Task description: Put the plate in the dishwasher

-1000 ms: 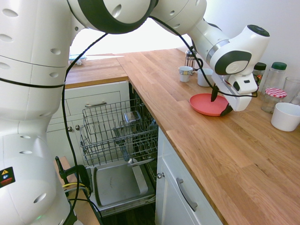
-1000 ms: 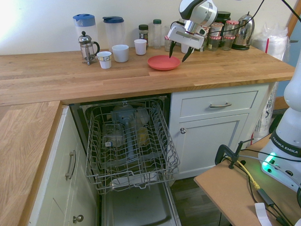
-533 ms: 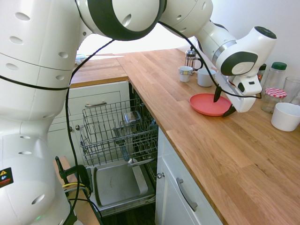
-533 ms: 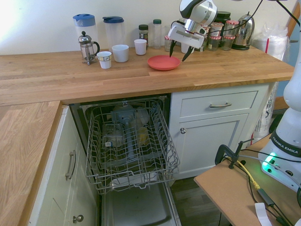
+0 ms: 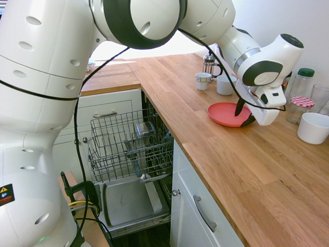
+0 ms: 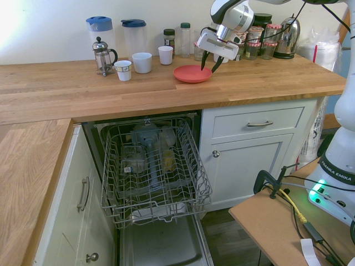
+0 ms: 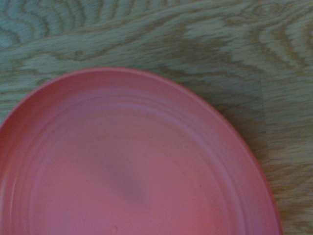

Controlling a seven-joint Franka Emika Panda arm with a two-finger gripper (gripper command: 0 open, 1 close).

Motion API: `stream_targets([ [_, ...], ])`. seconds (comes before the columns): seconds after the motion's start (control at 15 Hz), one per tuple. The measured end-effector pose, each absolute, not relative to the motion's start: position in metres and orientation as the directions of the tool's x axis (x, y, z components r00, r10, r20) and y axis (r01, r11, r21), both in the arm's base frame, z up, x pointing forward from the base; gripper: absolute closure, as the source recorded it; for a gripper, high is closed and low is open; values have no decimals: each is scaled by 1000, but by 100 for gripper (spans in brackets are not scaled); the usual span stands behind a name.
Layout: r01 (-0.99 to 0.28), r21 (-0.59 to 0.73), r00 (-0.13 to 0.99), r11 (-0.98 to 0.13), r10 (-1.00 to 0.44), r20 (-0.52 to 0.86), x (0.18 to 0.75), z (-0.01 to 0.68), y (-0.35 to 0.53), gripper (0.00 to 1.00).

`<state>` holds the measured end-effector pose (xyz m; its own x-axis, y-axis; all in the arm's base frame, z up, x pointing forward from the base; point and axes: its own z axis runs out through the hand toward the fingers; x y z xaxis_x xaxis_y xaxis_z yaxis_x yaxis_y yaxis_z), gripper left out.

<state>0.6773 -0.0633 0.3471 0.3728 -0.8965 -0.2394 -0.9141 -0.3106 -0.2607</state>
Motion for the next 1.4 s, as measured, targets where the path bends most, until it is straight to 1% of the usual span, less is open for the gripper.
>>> stream_targets([
  [0.53, -903, -274, 401, -331, -879, -259, 677, 335, -69, 100],
  [0.8, -886, -304, 427, -349, -870, -247, 679, 349, -69, 100],
  [1.0, -851, -343, 485, -398, -846, -222, 677, 379, -64, 100],
  [1.13, -812, -375, 537, -447, -824, -181, 674, 410, -53, 100],
  [1.4, -686, -393, 671, -612, -741, -17, 653, 493, 5, 100],
])
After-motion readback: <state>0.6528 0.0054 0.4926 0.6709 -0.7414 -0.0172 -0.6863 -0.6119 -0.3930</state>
